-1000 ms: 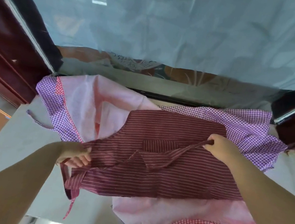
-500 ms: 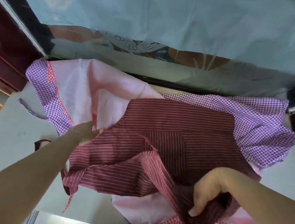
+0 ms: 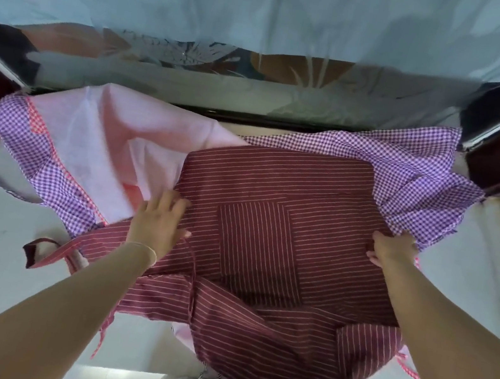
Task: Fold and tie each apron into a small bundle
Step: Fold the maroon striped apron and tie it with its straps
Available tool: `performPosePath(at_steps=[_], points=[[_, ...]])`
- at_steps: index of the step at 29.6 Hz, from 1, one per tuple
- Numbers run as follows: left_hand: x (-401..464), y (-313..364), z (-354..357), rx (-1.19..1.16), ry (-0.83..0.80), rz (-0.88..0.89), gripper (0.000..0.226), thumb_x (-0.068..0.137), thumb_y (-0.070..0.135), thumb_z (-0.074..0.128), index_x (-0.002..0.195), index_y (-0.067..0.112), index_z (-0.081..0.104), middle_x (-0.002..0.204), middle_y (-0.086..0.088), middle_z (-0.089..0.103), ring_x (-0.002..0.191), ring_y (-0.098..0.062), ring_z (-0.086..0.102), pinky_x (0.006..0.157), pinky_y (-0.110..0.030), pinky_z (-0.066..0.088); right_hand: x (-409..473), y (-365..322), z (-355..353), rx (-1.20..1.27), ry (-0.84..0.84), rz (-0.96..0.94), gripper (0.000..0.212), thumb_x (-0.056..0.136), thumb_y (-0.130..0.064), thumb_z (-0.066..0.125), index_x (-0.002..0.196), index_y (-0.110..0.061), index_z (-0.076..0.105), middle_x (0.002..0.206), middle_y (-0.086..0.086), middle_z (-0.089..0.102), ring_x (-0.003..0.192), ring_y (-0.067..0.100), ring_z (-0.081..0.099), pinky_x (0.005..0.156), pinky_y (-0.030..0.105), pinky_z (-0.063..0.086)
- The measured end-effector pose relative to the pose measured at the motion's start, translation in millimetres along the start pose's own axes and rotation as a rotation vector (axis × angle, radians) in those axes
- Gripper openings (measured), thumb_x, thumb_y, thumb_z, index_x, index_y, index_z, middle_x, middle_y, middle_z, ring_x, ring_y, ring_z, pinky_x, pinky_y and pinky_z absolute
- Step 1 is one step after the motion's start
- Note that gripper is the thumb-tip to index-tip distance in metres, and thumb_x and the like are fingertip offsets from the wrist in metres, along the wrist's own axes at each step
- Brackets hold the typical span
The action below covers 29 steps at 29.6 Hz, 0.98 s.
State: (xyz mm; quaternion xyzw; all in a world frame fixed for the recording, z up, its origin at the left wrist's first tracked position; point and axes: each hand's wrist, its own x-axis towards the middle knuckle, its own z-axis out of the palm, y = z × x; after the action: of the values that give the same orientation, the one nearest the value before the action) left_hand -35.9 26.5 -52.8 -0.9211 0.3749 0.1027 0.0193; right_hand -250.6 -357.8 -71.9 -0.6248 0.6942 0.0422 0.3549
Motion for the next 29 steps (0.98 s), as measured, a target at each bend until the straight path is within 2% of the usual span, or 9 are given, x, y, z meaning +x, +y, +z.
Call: performPosePath(at_steps=[3,6,8,11,13,19,25,27,29], points=[[-13.7,33.5,14.6,-0.055,-0.204,0.192,0.069,0.083,0.057,0.057,0.141,0.023,0.04,0.142,0.001,0.04,0.129,-0.022,0.04,0.107,-0.039,0.038,-2.9,7.7,-5.2,0.066,0.028,0.075,0.062,0.092,-0.031,0.06,0.144,-0.016,0.03,0.141,0.018,0.043,0.061,0.019,0.069,0.075,0.038,0.06],[-31.1,69.3,36.8,-0.057,-0.4,0.269,0.081,0.085,0.058,0.055,0.15,0.025,0.019,0.156,0.004,0.02,0.141,-0.02,0.023,0.116,-0.039,0.025,-8.0,12.5,-9.7,0.092,-0.007,0.06,0.06,0.094,-0.028,0.058,0.145,-0.017,0.029,0.14,0.015,0.045,0.067,0.02,0.069,0.06,0.029,0.058],[-40.7,87.6,49.8,-0.037,-0.423,0.206,0.088,0.083,0.061,0.056,0.151,0.024,0.014,0.156,0.002,0.019,0.142,-0.021,0.021,0.116,-0.041,0.022,-10.1,14.4,-12.3,0.131,-0.082,0.057,0.055,0.095,-0.025,0.057,0.143,-0.015,0.032,0.128,0.012,0.054,0.07,0.021,0.069,0.06,0.031,0.058],[-48.1,106.1,59.9,0.0,-0.374,0.077,0.086,0.079,0.06,0.061,0.147,0.022,0.025,0.145,0.001,0.033,0.135,-0.021,0.031,0.113,-0.044,0.027,-12.2,19.2,-15.2,0.143,-0.07,-0.023,0.043,0.095,-0.025,0.057,0.134,-0.009,0.047,0.086,-0.002,0.058,0.069,0.019,0.066,0.072,0.039,0.06],[-49.4,111.0,65.5,-0.014,-0.341,-0.006,0.077,0.079,0.055,0.064,0.141,0.021,0.034,0.136,0.002,0.042,0.129,-0.02,0.039,0.111,-0.043,0.03,-13.7,19.8,-19.1,0.228,-0.064,-0.076,0.034,0.097,-0.022,0.055,0.127,-0.007,0.054,0.077,-0.003,0.057,0.066,0.016,0.063,0.066,0.032,0.06],[-45.7,109.2,71.0,-0.124,-0.335,-0.183,0.037,0.089,0.048,0.057,0.115,0.023,0.05,0.116,0.006,0.059,0.111,-0.016,0.055,0.1,-0.037,0.034,-20.1,-3.4,-46.5,0.698,-0.23,-0.093,0.007,0.096,-0.021,0.059,0.095,-0.015,0.06,0.089,-0.001,0.064,0.067,0.009,0.062,0.064,0.025,0.054],[-29.0,88.1,27.5,-0.479,-0.45,-0.254,0.031,0.087,0.04,0.065,0.113,0.025,0.06,0.108,0.001,0.067,0.099,-0.022,0.062,0.091,-0.035,0.047,-25.9,-19.1,-67.2,0.531,-0.111,-0.344,0.01,0.097,-0.013,0.053,0.106,-0.018,0.05,0.091,0.0,0.06,0.058,0.014,0.06,0.065,0.029,0.057],[-23.4,78.4,-5.9,-0.56,-0.414,-0.253,0.035,0.088,0.034,0.066,0.117,0.014,0.064,0.112,-0.004,0.065,0.1,-0.024,0.061,0.093,-0.034,0.043,-24.1,-25.0,-77.6,0.43,-0.152,-0.403,0.015,0.1,-0.01,0.046,0.107,-0.02,0.054,0.097,0.003,0.059,0.059,0.014,0.058,0.065,0.029,0.056],[-18.7,67.4,-40.6,-0.548,-0.383,-0.223,0.027,0.09,0.03,0.064,0.104,0.007,0.067,0.096,-0.008,0.065,0.087,-0.028,0.062,0.081,-0.032,0.044,-26.4,-32.9,-88.9,0.29,-0.253,-0.502,0.02,0.1,-0.01,0.047,0.096,-0.022,0.063,0.099,0.003,0.06,0.066,0.013,0.058,0.073,0.032,0.056]])
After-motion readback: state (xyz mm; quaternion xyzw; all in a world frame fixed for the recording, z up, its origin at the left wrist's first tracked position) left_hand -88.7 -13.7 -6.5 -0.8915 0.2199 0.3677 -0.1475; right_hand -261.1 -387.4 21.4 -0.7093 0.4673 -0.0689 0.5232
